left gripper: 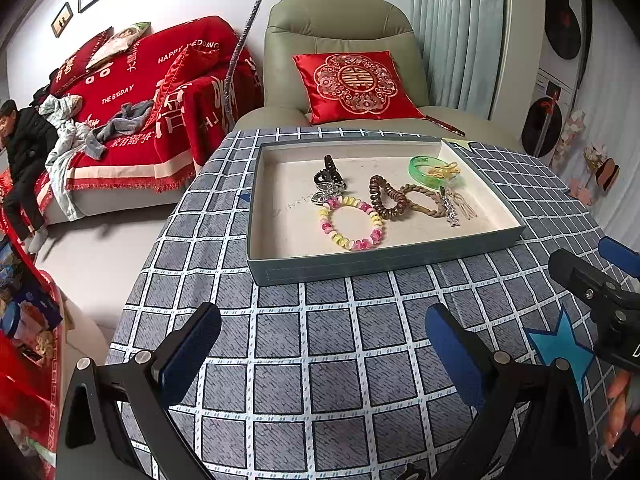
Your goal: Organize jewelry
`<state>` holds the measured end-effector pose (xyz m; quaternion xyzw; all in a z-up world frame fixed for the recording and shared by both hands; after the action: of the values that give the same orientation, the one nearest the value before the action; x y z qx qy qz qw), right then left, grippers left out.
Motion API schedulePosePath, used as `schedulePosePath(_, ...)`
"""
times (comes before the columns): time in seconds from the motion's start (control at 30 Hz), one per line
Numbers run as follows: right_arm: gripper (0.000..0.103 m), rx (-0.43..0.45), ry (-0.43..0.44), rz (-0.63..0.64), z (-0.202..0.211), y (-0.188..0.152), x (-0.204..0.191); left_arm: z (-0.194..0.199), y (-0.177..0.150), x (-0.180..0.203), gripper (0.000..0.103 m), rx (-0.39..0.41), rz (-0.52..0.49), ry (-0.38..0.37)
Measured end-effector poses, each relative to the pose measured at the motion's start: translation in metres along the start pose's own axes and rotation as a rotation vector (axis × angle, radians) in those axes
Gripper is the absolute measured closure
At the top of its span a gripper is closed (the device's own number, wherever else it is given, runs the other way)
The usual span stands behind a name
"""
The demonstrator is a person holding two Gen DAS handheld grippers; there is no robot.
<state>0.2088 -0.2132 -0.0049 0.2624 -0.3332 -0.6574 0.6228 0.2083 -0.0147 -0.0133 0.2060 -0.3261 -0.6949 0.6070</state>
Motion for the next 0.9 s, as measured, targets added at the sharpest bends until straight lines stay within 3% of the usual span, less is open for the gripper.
schedulePosePath(0.9, 0.0, 0.0, 0.002, 0.003, 0.0015, -0.002, -0.0029, -0.0013, -0.0022, -0.001, 0.0, -0.004, 0.001, 0.009)
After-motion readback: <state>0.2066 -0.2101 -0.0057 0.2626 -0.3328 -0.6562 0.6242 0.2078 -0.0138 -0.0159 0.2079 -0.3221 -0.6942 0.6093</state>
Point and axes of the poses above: each gripper's, at about its wrist camera, not at the fingertips, and z roughly against the way its jaws point, x to its right, y to its top, the point moved 4 cm from there along -z, roughly the way its jaws point, and after that the axes turned 8 degrees about -y, right-handed, at the moved point
